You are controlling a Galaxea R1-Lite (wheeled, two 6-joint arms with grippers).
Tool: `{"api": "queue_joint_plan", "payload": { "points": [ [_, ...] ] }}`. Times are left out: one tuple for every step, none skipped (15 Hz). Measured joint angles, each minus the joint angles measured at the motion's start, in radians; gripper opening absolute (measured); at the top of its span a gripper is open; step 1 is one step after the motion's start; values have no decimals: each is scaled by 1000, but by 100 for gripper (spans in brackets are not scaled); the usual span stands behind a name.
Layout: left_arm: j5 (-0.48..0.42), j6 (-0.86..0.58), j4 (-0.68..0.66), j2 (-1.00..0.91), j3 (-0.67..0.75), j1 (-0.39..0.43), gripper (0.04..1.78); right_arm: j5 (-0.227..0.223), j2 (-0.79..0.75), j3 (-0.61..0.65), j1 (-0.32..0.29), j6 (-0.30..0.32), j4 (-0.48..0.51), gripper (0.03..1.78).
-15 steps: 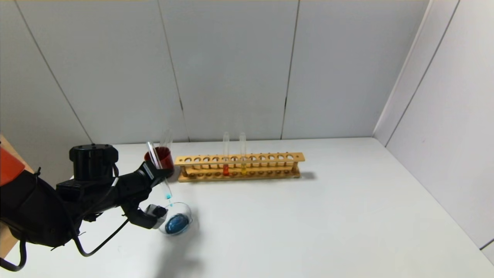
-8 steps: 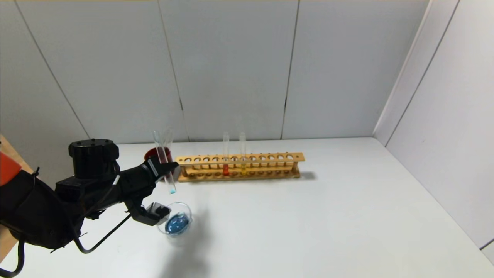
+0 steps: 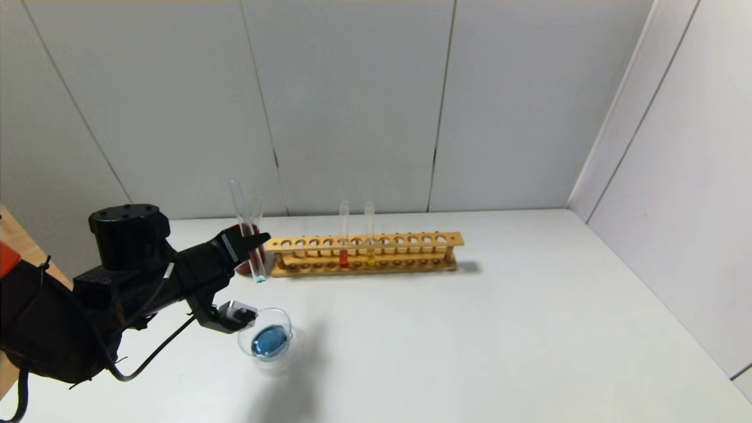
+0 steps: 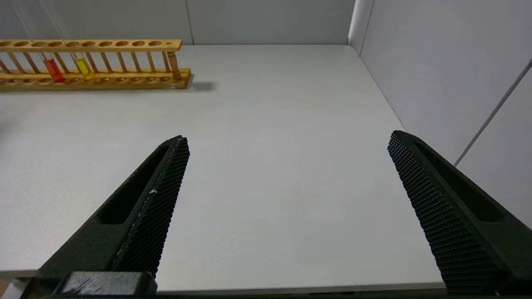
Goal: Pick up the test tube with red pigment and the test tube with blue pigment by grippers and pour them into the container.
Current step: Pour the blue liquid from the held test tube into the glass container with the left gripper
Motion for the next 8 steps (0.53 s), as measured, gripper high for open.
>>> {"api": "queue_joint_plan", "payload": {
  "points": [
    [-3,18,-5,-7,3,0,33,0,0,0,0,0,0,175],
    [-4,28,-6,-14,6,0,33,0,0,0,0,0,0,175],
    [-3,30,-7,-19,7,0,33,0,0,0,0,0,0,175],
    [-3,32,-8,-23,8,0,33,0,0,0,0,0,0,175],
    [-2,37,-8,-26,8,0,33,0,0,0,0,0,0,175],
    [-2,41,-8,-29,8,0,33,0,0,0,0,0,0,175],
    [-1,42,-8,-30,8,0,33,0,0,0,0,0,0,175],
    [3,41,-8,-31,8,0,33,0,0,0,0,0,0,175]
  ]
}}
